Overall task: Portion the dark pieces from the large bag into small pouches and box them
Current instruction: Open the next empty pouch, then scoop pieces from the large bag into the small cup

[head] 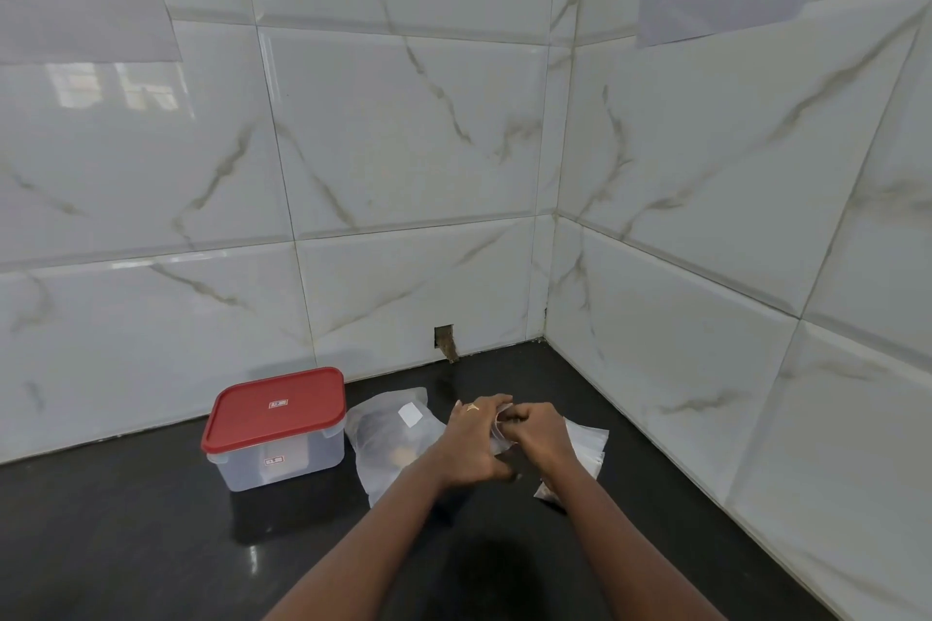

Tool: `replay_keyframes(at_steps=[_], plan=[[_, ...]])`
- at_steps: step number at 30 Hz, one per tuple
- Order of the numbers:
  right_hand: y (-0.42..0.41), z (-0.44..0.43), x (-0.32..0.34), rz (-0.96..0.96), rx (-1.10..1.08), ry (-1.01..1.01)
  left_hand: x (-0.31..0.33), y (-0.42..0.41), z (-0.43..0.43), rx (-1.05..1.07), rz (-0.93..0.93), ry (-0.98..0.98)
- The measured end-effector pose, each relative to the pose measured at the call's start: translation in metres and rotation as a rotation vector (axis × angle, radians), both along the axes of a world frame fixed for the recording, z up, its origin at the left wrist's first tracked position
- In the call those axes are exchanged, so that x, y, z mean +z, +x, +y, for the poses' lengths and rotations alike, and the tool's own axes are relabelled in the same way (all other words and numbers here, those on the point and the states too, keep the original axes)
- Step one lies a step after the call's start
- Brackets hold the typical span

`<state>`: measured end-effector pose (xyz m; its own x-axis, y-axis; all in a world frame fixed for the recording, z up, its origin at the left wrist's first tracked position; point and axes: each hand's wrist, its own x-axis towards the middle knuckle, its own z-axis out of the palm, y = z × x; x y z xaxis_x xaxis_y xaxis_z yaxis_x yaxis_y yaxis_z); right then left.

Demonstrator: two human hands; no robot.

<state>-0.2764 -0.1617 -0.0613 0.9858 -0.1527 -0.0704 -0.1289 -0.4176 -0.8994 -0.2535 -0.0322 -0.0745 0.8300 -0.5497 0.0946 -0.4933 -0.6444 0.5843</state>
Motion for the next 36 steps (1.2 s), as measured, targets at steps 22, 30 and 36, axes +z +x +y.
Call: replay_keyframes(at_steps=[22, 30, 36], plan=[[0.024, 0.008, -0.021, 0.017, -0.155, 0.129, -0.014, 0.021, 0.026, 0.269, -0.017, -0.089], [0.018, 0.039, -0.065, 0.125, 0.112, -0.352, -0.009, 0.025, 0.055, 0.426, -0.1, 0.033], [0.012, 0.073, -0.074, -0.103, 0.267, -0.412, -0.01, 0.019, 0.068, 0.324, -0.061, 0.273]])
